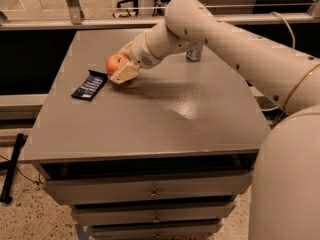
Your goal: Move apple near rxbar blueberry
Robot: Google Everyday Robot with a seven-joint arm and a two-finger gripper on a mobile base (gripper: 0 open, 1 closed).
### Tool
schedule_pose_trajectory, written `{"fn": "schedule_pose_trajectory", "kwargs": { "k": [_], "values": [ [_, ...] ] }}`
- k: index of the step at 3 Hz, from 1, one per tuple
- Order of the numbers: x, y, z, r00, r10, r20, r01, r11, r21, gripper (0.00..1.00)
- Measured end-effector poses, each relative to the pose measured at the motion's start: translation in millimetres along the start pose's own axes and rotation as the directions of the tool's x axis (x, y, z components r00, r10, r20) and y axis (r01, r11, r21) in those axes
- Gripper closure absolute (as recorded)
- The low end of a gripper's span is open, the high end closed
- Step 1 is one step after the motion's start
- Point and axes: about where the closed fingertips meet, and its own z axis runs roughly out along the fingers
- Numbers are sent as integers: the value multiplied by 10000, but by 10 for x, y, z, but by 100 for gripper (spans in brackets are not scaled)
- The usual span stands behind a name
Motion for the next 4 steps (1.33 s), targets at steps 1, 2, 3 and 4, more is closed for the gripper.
{"fn": "schedule_pose_trajectory", "kwargs": {
  "k": [1,2,3,4],
  "values": [
    [9,9,-6,9998,-95,-161,93,9999,-113,0],
    [32,18,-58,9999,-51,-146,50,9999,-101,0],
    [152,48,-318,9990,345,286,-352,9991,217,0],
    [315,144,-832,9891,858,1198,-964,9917,855,0]
  ]
}}
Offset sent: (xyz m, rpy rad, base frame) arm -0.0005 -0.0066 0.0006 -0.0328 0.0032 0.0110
